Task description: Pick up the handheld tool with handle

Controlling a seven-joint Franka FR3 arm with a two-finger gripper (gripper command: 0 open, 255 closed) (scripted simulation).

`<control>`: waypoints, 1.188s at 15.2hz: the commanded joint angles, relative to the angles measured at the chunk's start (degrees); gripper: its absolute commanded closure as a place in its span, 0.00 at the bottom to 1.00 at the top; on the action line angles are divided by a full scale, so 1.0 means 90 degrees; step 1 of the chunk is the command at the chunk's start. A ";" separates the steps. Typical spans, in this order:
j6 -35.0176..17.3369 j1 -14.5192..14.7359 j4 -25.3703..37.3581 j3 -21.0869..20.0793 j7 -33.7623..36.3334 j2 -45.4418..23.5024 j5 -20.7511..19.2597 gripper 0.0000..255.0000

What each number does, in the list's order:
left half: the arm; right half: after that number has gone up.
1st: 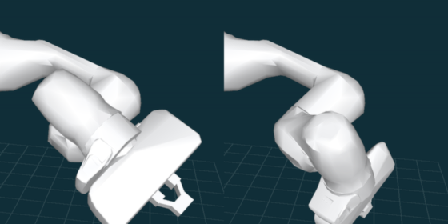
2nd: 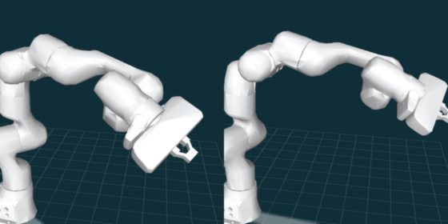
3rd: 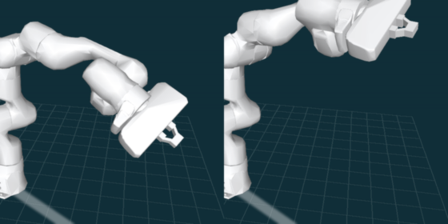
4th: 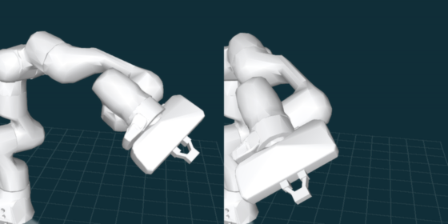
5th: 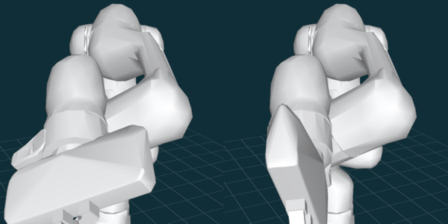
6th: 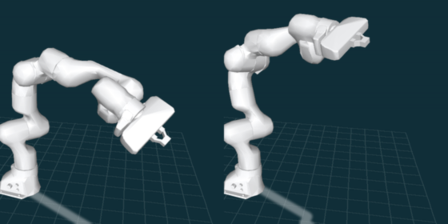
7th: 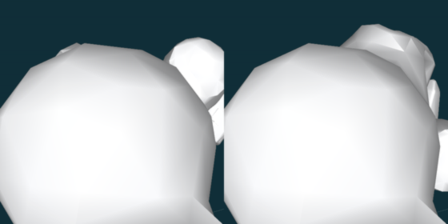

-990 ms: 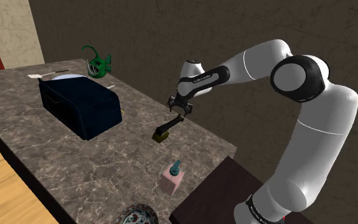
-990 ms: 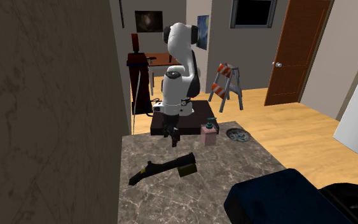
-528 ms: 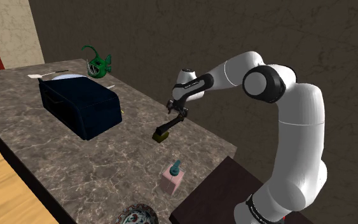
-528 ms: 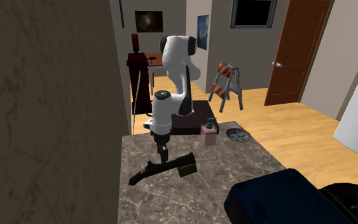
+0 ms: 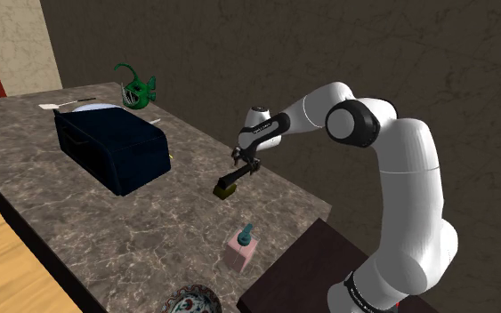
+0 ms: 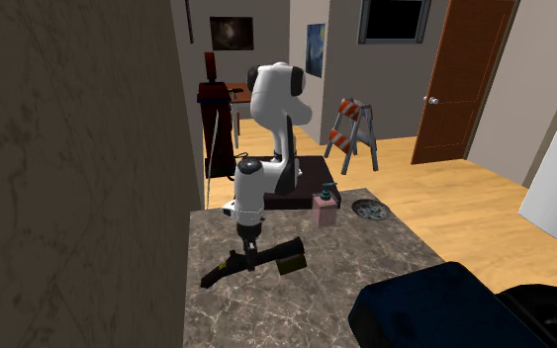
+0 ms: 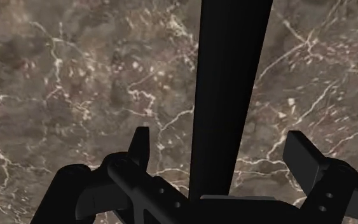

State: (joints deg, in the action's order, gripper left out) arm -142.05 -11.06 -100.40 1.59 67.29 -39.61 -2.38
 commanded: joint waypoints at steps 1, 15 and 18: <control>-0.0087 0.0001 0.0017 0.0001 0.0006 -0.0102 -0.0001 0.00; 0.0069 0.0001 -0.0025 0.0000 -0.0001 0.0097 0.0000 1.00; 0.0232 0.0002 -0.0051 0.0000 -0.0009 0.0287 0.0002 1.00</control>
State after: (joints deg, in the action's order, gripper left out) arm -140.27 -11.14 -100.34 1.59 67.12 -37.90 -2.35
